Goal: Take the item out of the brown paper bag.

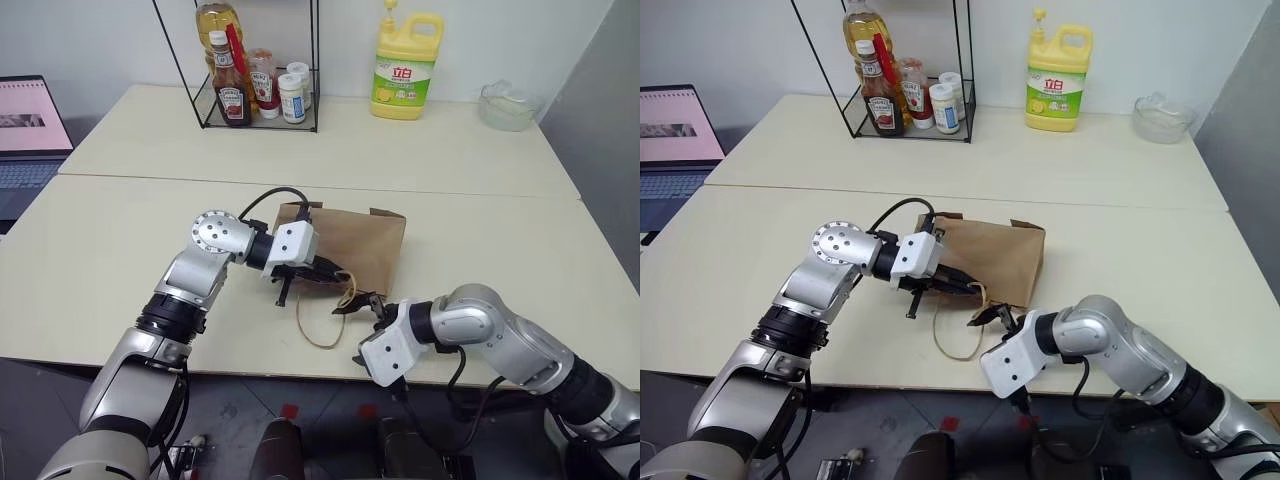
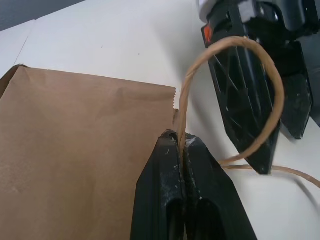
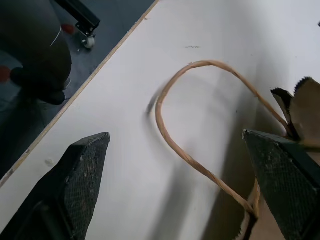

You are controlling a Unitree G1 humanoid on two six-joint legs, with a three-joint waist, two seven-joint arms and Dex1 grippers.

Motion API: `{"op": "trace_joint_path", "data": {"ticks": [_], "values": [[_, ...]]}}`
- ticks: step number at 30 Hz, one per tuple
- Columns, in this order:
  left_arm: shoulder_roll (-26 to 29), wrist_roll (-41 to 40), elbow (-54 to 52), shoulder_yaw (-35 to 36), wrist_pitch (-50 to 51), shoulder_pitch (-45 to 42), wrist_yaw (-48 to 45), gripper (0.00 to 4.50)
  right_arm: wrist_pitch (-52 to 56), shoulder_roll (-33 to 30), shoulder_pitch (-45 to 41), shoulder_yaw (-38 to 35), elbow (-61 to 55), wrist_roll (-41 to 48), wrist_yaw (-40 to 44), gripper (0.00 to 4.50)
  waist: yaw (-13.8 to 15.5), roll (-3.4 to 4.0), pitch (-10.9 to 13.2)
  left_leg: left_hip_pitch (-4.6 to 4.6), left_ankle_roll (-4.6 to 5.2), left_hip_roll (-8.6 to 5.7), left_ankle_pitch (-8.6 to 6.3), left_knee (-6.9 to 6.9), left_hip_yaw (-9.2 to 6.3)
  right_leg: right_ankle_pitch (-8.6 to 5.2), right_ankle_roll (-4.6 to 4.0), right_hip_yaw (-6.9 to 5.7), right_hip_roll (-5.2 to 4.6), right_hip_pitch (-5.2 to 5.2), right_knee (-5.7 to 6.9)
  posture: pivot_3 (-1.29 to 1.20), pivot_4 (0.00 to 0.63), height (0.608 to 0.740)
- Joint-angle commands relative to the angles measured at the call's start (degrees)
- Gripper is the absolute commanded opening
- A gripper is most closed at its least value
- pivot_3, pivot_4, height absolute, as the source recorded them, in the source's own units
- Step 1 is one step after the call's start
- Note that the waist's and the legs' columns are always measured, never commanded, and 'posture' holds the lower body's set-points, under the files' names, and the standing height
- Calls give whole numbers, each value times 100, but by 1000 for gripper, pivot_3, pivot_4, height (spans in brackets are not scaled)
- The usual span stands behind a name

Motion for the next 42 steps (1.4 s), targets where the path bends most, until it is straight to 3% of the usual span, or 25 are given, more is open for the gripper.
{"op": "trace_joint_path", "data": {"ticks": [1,10,16,22,23,35,42], "values": [[-41,-64,-215,165,21,-69,50,32,-116,104,30,-47,-100,-113,102,4500,1,0,0,0,0,0,0,0,0,0,0,0,0,0,0,0,150,740],[-94,-55,-170,172,12,-130,41,32,58,561,-85,-122,484,-452,23,4500,-3,0,0,16,0,0,0,-1,1,0,-1,1,0,9,7,0,150,740],[-71,-49,-202,174,18,-120,36,0,212,612,-9,-164,602,-389,159,2516,-1,0,0,21,1,0,-1,0,2,-1,-1,2,0,13,10,0,150,740],[-34,-41,-218,193,32,-118,48,0,467,666,119,-221,598,-280,195,188,-1,0,0,21,1,-1,-1,-1,2,-1,-1,2,0,13,11,0,150,740],[-25,-47,-225,204,60,-120,60,0,505,663,148,-225,592,-252,214,31,-2,0,0,21,1,-1,-1,0,2,-1,-1,3,0,13,11,0,150,740],[-385,-282,28,624,1519,-978,791,0,630,639,380,-173,532,-259,295,31,7,0,0,21,1,-3,-1,0,1,-1,0,2,0,15,10,0,150,740],[-515,-218,580,820,1544,-1241,974,0,644,614,420,-135,520,-305,352,31,3,0,0,22,1,-3,-1,-1,1,-1,0,2,0,15,11,0,150,740]]}}
